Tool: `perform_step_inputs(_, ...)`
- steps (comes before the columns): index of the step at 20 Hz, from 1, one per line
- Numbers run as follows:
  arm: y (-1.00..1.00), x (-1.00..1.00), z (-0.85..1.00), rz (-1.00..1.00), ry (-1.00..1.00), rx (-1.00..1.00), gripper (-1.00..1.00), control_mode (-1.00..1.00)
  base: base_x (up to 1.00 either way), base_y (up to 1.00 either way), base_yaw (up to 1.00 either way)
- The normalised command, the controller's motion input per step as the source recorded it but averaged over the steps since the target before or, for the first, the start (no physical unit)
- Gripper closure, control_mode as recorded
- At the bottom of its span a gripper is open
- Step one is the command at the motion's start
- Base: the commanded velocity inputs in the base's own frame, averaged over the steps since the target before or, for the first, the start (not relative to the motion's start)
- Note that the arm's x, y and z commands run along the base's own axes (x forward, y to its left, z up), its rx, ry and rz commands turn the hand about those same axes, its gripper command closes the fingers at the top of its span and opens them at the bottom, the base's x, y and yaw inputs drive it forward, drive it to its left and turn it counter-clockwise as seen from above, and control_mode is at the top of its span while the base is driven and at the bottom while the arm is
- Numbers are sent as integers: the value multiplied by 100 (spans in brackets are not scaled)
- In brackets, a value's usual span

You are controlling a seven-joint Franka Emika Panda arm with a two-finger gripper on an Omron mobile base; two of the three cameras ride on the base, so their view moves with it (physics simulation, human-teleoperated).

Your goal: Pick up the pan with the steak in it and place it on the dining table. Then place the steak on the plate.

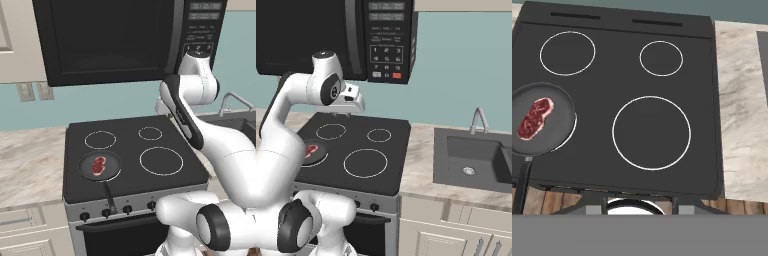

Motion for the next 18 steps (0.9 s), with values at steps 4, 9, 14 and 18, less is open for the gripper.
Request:
perform_step_inputs(4,0,-13,-1,0,0,0,-100,-100,0,0,0)
perform_step_inputs(9,0,-40,-6,0,-2,0,-100,-100,0,0,0)
perform_step_inputs(14,4,-51,-9,0,-5,0,-100,-100,0,0,0)
perform_step_inputs(18,9,-61,-12,0,-7,0,-100,-100,0,0,0)
